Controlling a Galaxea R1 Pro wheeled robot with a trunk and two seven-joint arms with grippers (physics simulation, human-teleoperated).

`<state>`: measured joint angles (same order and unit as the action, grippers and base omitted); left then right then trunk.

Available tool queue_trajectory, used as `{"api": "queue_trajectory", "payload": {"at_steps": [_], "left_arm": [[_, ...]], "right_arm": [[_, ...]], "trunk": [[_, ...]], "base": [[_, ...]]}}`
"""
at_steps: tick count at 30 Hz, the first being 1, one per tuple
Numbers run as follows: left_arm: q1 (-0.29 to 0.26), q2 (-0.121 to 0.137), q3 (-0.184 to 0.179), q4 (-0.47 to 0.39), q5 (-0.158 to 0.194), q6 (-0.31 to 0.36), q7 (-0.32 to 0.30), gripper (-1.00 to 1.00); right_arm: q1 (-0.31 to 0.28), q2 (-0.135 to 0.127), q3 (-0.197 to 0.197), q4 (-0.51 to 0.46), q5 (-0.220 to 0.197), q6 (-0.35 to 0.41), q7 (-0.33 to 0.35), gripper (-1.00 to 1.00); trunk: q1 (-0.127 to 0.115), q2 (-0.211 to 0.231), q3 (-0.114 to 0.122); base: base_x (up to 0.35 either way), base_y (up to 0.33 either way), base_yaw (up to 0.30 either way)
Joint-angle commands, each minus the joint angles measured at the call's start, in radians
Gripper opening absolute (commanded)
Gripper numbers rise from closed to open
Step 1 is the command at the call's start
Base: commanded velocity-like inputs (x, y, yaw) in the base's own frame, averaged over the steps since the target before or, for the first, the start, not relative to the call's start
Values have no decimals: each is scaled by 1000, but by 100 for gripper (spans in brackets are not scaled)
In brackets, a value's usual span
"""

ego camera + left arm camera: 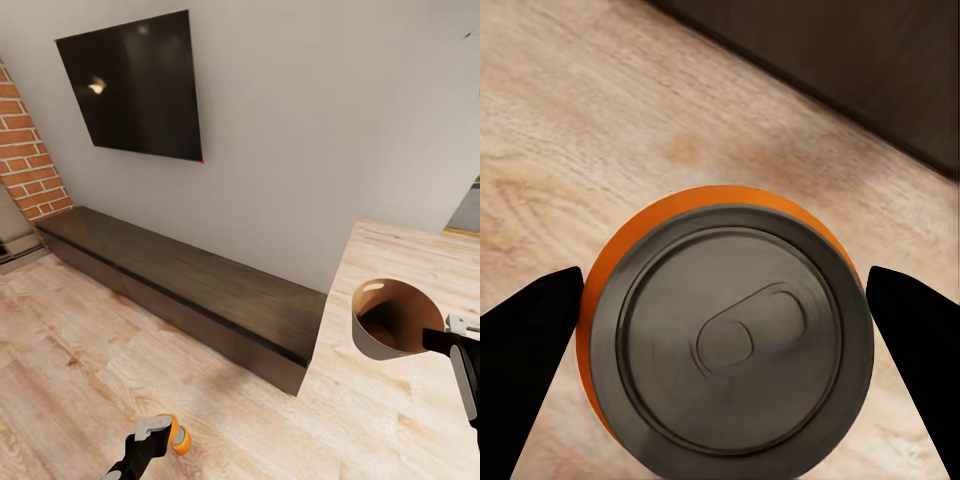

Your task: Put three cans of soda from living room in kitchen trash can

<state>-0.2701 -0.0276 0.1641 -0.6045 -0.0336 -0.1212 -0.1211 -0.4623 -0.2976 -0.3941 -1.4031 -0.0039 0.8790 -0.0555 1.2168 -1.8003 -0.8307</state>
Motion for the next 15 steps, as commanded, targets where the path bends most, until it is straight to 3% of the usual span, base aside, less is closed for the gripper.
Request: {"api": "queue_trajectory", "payload": {"at_steps": [1,15], "left_arm": [[0,0,0,0,0,0,0,-100],[0,0,0,0,0,0,0,-100]], "right_arm": [[0,0,0,-1,1,0,2,-100],[-1,0,0,0,1,0,2,-100]], "trunk": [[-4,7,5],[-58,105,71]], "base": [[0,0,0],[0,0,0]]}}
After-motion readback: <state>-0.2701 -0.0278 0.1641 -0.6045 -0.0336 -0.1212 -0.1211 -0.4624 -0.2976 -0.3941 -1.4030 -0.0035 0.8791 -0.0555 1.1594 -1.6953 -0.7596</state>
